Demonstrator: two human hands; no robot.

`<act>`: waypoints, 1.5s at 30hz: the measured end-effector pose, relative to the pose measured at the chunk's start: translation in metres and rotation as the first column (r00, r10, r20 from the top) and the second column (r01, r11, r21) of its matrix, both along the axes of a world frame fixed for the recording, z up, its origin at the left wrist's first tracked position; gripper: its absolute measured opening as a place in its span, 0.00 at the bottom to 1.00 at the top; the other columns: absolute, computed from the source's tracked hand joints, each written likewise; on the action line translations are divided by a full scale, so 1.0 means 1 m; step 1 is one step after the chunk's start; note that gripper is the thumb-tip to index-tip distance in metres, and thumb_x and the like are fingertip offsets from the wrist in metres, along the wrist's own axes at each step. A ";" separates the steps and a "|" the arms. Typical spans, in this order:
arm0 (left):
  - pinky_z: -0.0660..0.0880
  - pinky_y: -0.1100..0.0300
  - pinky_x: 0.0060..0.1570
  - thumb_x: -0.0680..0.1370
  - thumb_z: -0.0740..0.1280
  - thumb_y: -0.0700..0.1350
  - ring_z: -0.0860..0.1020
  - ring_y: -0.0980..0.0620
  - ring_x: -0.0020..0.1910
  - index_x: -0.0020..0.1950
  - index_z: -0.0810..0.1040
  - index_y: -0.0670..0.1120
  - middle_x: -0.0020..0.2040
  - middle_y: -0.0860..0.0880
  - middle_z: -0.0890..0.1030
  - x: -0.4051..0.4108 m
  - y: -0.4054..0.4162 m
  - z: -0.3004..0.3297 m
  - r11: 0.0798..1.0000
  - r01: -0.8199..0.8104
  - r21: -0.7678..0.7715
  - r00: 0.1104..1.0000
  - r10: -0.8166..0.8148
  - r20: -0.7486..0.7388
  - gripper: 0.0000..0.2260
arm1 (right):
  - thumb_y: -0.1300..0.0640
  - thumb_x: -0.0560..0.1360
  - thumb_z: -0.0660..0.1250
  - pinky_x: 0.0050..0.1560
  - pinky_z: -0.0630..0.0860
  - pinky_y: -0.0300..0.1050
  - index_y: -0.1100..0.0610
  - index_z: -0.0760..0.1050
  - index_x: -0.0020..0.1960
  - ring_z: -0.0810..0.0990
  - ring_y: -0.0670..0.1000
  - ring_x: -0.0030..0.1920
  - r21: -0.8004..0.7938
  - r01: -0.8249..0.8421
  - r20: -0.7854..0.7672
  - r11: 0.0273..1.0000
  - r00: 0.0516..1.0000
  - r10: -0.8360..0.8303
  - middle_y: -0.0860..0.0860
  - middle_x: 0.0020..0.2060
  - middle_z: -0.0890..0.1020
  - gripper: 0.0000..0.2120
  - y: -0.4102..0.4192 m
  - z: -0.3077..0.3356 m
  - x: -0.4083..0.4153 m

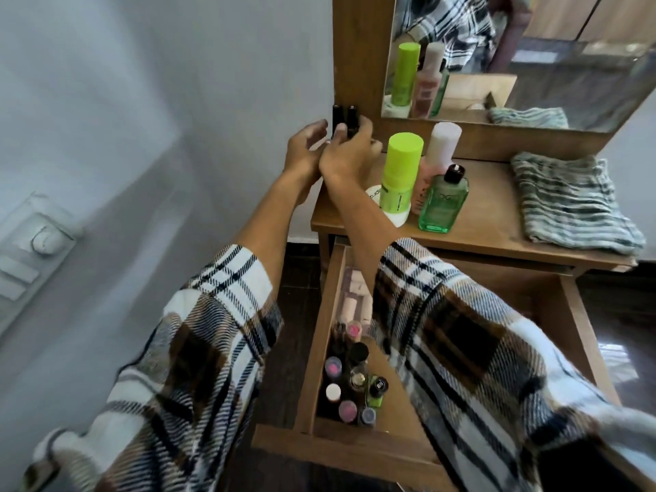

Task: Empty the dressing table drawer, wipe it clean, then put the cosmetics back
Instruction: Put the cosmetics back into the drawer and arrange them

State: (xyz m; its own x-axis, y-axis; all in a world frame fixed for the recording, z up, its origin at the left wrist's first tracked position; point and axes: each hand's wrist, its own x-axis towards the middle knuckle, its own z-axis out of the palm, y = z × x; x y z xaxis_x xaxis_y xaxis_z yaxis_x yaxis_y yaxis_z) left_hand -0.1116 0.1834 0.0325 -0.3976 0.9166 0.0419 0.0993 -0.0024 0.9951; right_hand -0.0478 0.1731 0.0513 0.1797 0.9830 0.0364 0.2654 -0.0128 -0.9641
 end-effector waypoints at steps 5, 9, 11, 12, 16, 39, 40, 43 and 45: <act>0.74 0.52 0.61 0.78 0.63 0.37 0.75 0.48 0.62 0.67 0.72 0.41 0.63 0.44 0.77 0.000 0.010 0.005 0.999 0.036 0.020 0.994 -0.034 -0.101 0.16 | 0.56 0.80 0.58 0.45 0.62 0.39 0.57 0.72 0.62 0.75 0.55 0.56 -0.016 0.073 -0.077 0.997 0.994 -0.074 0.56 0.56 0.79 0.13 0.016 -0.001 0.002; 0.73 0.51 0.62 0.78 0.63 0.37 0.76 0.47 0.60 0.65 0.74 0.39 0.61 0.42 0.78 0.002 0.012 0.005 0.999 -0.043 0.021 0.989 0.045 -0.142 0.15 | 0.62 0.78 0.60 0.39 0.59 0.34 0.58 0.75 0.59 0.72 0.47 0.46 -0.003 0.111 -0.124 0.994 0.986 -0.110 0.54 0.53 0.81 0.12 0.017 -0.004 0.002; 0.74 0.52 0.61 0.78 0.63 0.37 0.77 0.47 0.59 0.63 0.75 0.39 0.60 0.43 0.79 0.005 0.010 0.004 0.998 -0.051 0.020 0.983 0.054 -0.173 0.14 | 0.65 0.77 0.60 0.45 0.65 0.35 0.60 0.75 0.61 0.76 0.50 0.50 -0.009 0.098 -0.156 0.995 0.983 -0.098 0.55 0.53 0.80 0.14 0.016 -0.002 0.003; 0.74 0.53 0.61 0.78 0.64 0.37 0.77 0.47 0.59 0.63 0.76 0.38 0.60 0.43 0.79 0.006 0.008 0.004 0.998 -0.052 0.022 0.981 0.055 -0.187 0.14 | 0.66 0.77 0.59 0.48 0.67 0.38 0.61 0.74 0.61 0.77 0.53 0.53 -0.015 0.080 -0.147 0.997 0.986 -0.082 0.56 0.54 0.80 0.15 0.015 -0.001 0.003; 0.74 0.51 0.60 0.78 0.64 0.39 0.77 0.46 0.59 0.63 0.75 0.39 0.59 0.42 0.79 0.009 -0.001 0.006 0.999 -0.052 0.003 0.980 0.052 -0.190 0.14 | 0.62 0.80 0.56 0.50 0.67 0.39 0.60 0.73 0.64 0.75 0.55 0.59 -0.013 0.044 -0.113 0.999 0.993 -0.045 0.57 0.58 0.78 0.15 0.009 0.001 0.003; 0.76 0.64 0.46 0.76 0.68 0.43 0.79 0.57 0.46 0.56 0.78 0.46 0.46 0.53 0.80 0.060 -0.191 0.028 0.985 0.152 0.086 0.883 -0.096 -0.460 0.10 | 0.60 0.79 0.62 0.38 0.70 0.24 0.57 0.75 0.61 0.75 0.37 0.40 0.179 -0.357 0.108 0.917 0.933 0.343 0.42 0.41 0.77 0.12 -0.155 0.009 0.129; 0.75 0.62 0.48 0.74 0.70 0.43 0.79 0.55 0.47 0.55 0.79 0.46 0.46 0.52 0.80 0.067 -0.196 0.023 0.980 0.195 0.034 0.861 -0.155 -0.485 0.10 | 0.59 0.79 0.62 0.39 0.71 0.24 0.57 0.75 0.61 0.75 0.39 0.42 0.133 -0.371 0.134 0.919 0.925 0.355 0.44 0.43 0.78 0.12 -0.161 0.004 0.141; 0.75 0.56 0.45 0.72 0.72 0.42 0.80 0.51 0.43 0.48 0.79 0.46 0.43 0.50 0.82 0.087 -0.208 0.009 0.945 0.290 -0.150 0.798 -0.325 -0.508 0.06 | 0.57 0.78 0.62 0.49 0.75 0.40 0.56 0.76 0.61 0.79 0.49 0.50 -0.004 -0.374 0.198 0.928 0.909 0.367 0.51 0.50 0.80 0.12 -0.173 -0.016 0.171; 0.76 0.57 0.39 0.71 0.72 0.42 0.81 0.52 0.39 0.45 0.79 0.46 0.40 0.50 0.82 0.097 -0.213 0.002 0.917 0.306 -0.254 0.749 -0.397 -0.531 0.05 | 0.56 0.78 0.63 0.55 0.76 0.49 0.57 0.76 0.61 0.79 0.53 0.54 -0.075 -0.359 0.217 0.930 0.905 0.366 0.54 0.52 0.81 0.12 -0.180 -0.027 0.184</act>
State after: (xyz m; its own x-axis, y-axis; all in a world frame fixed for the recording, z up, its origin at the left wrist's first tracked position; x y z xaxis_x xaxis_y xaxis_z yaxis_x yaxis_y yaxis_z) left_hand -0.0148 -0.0296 0.0350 0.0079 0.9999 0.0119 0.6587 -0.0142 0.7523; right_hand 0.1357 -0.0066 0.0238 -0.1983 0.9801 0.0002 0.4659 0.0944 -0.8798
